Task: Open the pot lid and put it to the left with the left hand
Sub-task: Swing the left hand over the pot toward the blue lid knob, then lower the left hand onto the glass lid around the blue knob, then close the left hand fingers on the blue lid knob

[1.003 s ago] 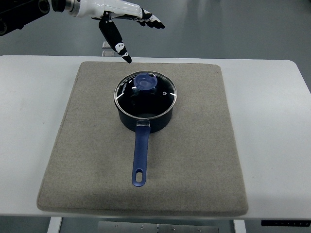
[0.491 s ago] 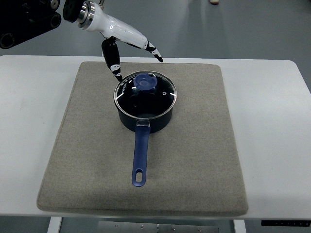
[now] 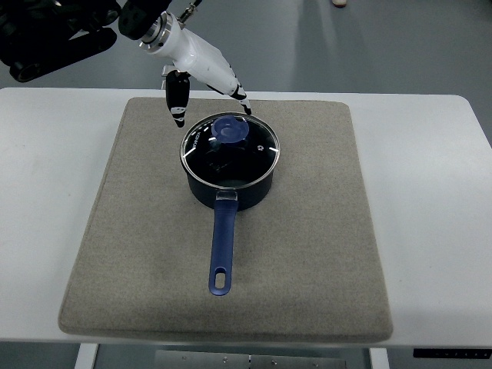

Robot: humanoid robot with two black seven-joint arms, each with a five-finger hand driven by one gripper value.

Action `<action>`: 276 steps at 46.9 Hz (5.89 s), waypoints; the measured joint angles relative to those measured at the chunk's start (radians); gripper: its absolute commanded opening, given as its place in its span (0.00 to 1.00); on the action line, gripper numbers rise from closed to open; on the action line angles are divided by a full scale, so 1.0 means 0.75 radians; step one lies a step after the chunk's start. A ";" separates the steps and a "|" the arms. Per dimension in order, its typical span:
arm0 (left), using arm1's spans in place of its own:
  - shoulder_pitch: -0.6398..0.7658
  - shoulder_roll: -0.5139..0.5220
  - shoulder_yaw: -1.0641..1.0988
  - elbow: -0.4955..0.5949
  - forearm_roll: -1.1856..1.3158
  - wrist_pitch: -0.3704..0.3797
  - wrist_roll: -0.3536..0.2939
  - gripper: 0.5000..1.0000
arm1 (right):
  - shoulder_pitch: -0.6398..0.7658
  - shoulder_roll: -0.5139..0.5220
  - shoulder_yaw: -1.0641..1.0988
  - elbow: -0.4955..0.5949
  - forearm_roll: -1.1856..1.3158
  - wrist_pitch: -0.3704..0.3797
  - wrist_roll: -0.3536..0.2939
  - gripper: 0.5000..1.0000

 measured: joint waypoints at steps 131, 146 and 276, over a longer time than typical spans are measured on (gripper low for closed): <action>0.067 -0.053 0.005 0.079 -0.263 -0.201 0.000 0.97 | 0.000 0.000 0.000 0.000 0.000 0.000 0.000 0.83; 0.067 -0.079 0.007 0.101 -0.249 -0.172 0.000 0.96 | 0.000 0.000 0.000 0.000 0.000 0.000 0.000 0.83; 0.089 -0.114 -0.006 0.100 -0.153 -0.048 0.000 0.00 | 0.000 0.000 0.000 0.000 0.000 0.000 0.000 0.83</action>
